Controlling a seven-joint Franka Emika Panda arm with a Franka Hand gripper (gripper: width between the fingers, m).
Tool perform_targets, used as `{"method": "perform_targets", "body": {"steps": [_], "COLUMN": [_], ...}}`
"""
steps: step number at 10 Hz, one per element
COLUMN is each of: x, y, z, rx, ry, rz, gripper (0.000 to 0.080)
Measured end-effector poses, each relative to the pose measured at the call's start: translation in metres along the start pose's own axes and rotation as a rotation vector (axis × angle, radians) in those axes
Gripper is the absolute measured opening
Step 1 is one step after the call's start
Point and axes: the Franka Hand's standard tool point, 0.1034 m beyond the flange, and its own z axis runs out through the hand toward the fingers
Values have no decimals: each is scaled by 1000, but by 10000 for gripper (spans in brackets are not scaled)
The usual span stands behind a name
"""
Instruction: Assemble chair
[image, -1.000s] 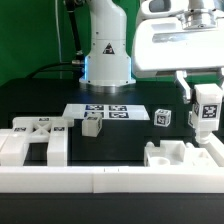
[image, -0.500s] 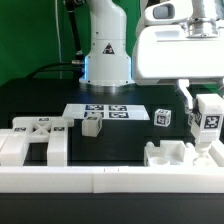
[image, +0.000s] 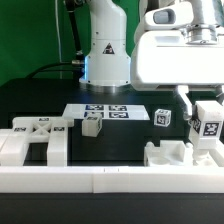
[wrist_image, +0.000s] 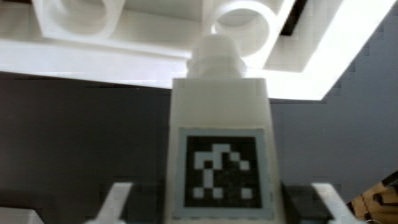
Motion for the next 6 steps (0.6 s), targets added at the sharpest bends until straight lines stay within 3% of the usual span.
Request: {"method": "perform_targets", "body": {"steps": [6], "x": [-8], "y": [-8], "z": [4], "rx": [8], "ry": [-13], "rz": [-9], "gripper": [291]}}
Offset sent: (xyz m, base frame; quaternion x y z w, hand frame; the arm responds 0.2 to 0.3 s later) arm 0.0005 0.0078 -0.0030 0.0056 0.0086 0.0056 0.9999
